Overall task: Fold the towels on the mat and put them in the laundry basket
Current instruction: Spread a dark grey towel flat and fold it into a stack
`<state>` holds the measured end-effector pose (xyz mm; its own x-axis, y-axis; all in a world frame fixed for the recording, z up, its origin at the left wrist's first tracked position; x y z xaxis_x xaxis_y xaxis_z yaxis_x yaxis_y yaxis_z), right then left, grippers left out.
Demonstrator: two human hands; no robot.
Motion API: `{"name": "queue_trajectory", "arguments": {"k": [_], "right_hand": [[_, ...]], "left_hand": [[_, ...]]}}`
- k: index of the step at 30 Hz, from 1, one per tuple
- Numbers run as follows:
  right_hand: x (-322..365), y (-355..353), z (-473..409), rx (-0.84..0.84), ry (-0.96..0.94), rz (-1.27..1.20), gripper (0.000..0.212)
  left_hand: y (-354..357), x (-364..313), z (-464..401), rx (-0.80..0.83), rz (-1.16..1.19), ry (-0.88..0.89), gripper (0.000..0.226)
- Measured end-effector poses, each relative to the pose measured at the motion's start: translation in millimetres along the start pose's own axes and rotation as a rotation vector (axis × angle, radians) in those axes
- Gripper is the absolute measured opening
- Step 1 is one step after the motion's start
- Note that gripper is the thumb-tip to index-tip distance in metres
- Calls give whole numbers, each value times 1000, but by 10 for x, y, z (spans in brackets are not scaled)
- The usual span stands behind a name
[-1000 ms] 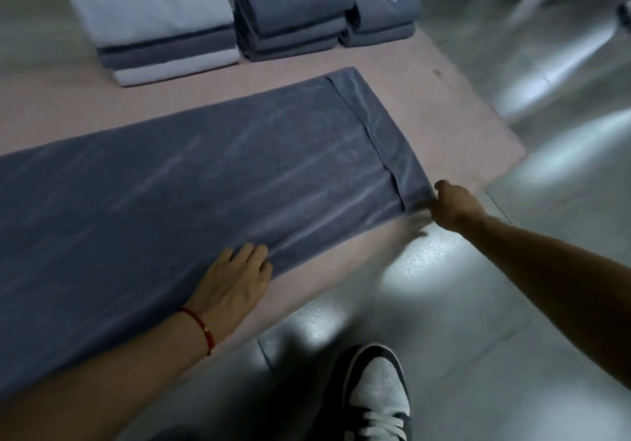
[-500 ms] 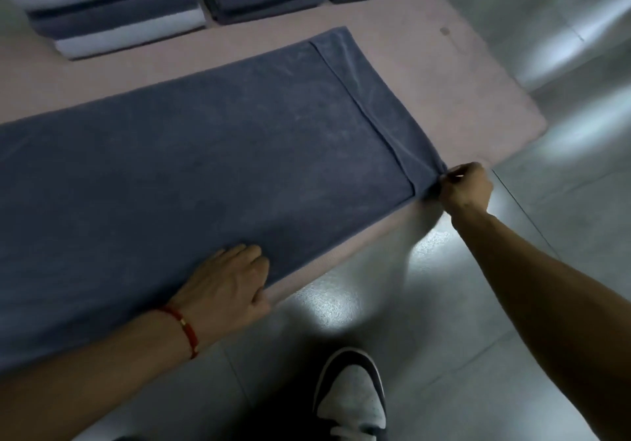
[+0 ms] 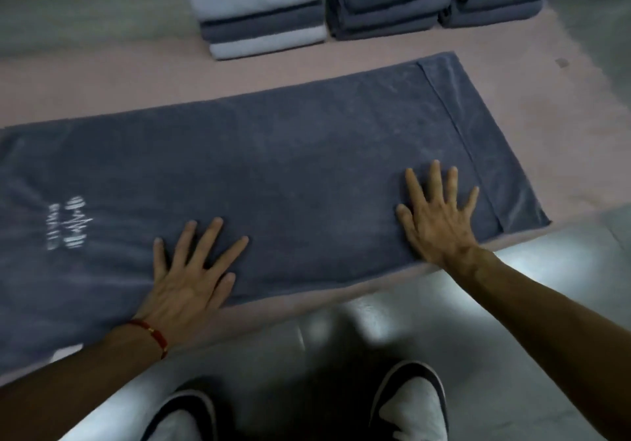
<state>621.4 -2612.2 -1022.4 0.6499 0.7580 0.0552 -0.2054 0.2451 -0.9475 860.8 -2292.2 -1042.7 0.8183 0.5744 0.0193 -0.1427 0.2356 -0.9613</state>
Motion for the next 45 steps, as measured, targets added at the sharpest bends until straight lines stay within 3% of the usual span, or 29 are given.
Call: {"name": "queue_trajectory", "arguments": {"k": [4,7,11,14,17,21,23,26,30,36,38,40,43,45], "right_hand": [[1723,14,67,4,-579,-4,65],[2682,253,285,81,-873,49,60],[3383,415,397,142,-994,129,60],[3693,359,368,168,-996,100,64],[3879,295,347,203,-1001,55,74],[4018,238,269,171,-951,77,72],[4035,221,226,149,-914,77,70],[4067,198,206,124,-922,90,71],[4050,153,208,116,-923,89,77],[4129,32,169,7,-963,21,62],[4251,-94,202,-36,-1001,-182,54],[4351,-167,182,93,-903,-543,43],[4455,-42,112,419,-534,-1157,28],[4332,13,-27,395,-323,-1299,16]], "left_hand": [[146,1006,363,8,26,-245,61],[192,1630,748,-24,74,-472,66],[221,2227,1181,-104,214,-878,66],[126,2428,1326,-199,261,-1069,46],[152,2656,1452,-180,348,-1323,35],[150,2817,1355,-217,618,-1149,43],[162,2957,1362,-187,704,-1195,48],[252,3165,1325,-87,639,-1205,37],[422,3292,1331,23,533,-1089,21],[25,3133,1388,-105,583,-1058,10],[-169,2985,1300,-128,769,-1034,5],[-323,2624,1114,-81,1120,-950,11],[-605,1861,711,210,1582,-695,17],[-720,1632,448,400,1525,-580,21]]}}
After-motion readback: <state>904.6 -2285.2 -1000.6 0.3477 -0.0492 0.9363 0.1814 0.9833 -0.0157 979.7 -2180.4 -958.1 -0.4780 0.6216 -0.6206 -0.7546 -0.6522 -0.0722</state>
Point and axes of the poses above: each hand's wrist, its own z-axis away from the middle knuckle, its own y-axis out of the palm, x = y × z, the point moved 10 cm from there along -z, towards the middle knuckle, and after that the axes turned 12 degrees about -y, right-handed, at the moved point
